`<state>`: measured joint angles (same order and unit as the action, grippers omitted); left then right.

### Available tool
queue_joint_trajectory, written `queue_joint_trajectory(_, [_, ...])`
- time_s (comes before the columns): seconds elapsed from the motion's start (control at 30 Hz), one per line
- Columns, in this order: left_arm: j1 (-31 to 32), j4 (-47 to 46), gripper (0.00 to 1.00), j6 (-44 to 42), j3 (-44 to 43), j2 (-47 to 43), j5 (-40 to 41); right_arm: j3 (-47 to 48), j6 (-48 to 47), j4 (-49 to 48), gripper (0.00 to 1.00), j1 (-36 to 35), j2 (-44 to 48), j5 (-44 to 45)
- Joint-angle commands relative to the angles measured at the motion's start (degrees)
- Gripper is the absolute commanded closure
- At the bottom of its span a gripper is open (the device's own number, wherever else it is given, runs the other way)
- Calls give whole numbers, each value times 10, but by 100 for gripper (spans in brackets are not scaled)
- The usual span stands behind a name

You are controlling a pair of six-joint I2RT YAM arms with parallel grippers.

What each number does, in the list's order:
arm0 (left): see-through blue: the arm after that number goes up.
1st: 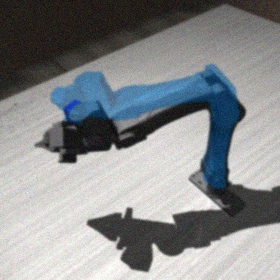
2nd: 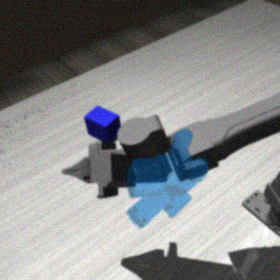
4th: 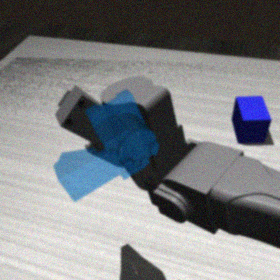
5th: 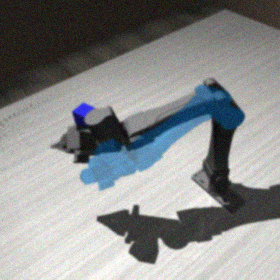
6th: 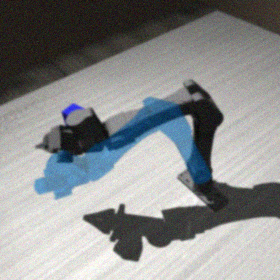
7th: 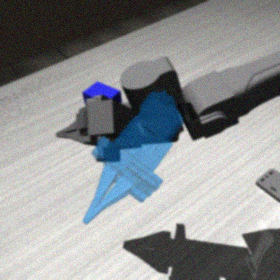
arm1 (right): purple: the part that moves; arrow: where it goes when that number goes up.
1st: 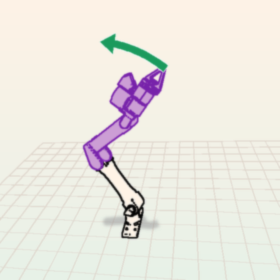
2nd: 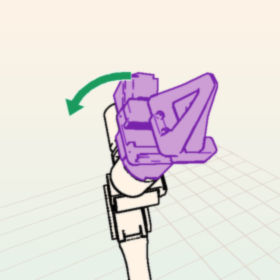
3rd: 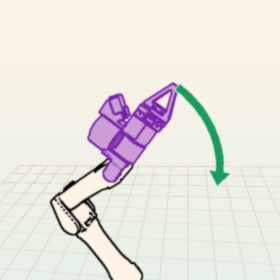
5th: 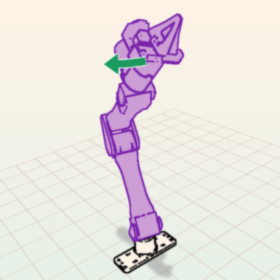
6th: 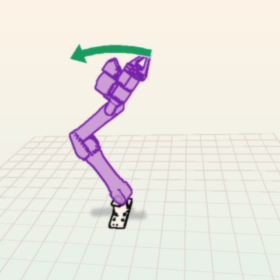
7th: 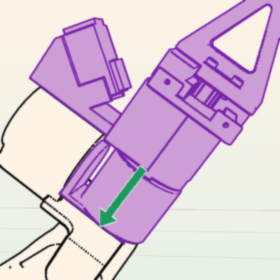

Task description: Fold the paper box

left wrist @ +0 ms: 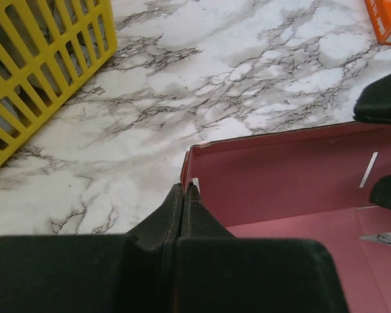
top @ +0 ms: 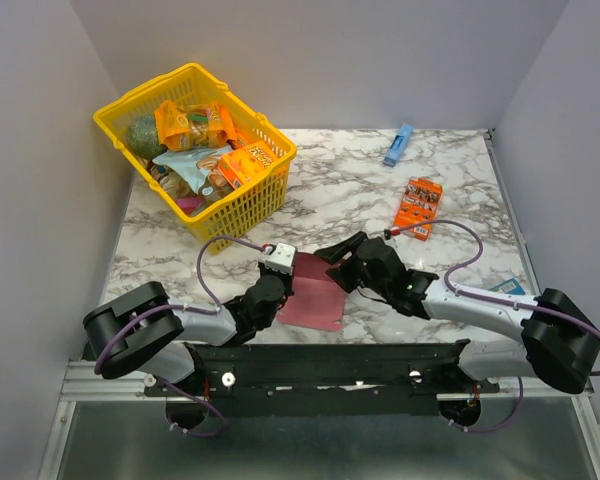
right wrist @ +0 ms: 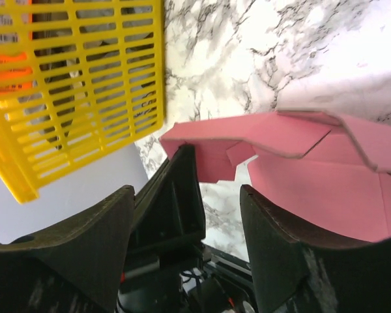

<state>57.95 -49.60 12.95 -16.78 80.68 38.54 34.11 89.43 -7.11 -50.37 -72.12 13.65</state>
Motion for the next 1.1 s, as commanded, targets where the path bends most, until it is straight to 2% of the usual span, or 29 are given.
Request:
queue_joint_trajectory(0.0, [13, -44, 100, -15, 8, -1, 54, 5, 40, -26, 30, 11, -17, 24])
queue_joint_trajectory(0.17, [26, -66, 100, -29, 13, 4, 76, 0, 80, -26, 34, 26, -29, 38])
queue_joint_trajectory(0.33, [37, -75, 100, -37, 12, 11, 86, -1, 93, -25, 43, 37, -44, 36])
queue_joint_trajectory(0.57, [42, -81, 100, -42, 10, 17, 94, 1, 95, -26, 67, 41, -53, 37])
queue_joint_trajectory(0.6, [43, -81, 100, -42, 10, 18, 94, 1, 94, -25, 74, 43, -55, 37])
queue_joint_trajectory(0.87, [47, -83, 100, -50, 6, 25, 96, -6, 102, -38, 84, 44, -77, 27])
queue_joint_trajectory(0.9, [47, -83, 99, -50, 5, 25, 95, -7, 102, -40, 88, 45, -79, 27])
queue_joint_trajectory(0.93, [48, -83, 91, -50, 6, 25, 94, -10, 102, -41, 89, 45, -80, 28])
queue_joint_trajectory(1.0, [48, -83, 84, -52, 6, 19, 93, -11, 102, -45, 95, 45, -81, 28])
queue_joint_trajectory(1.03, [48, -85, 70, -60, 7, 18, 89, -11, 102, -46, 97, 44, -82, 30])
queue_joint_trajectory(1.07, [48, -91, 63, -64, 10, 14, 80, -13, 101, -47, 99, 44, -83, 29])
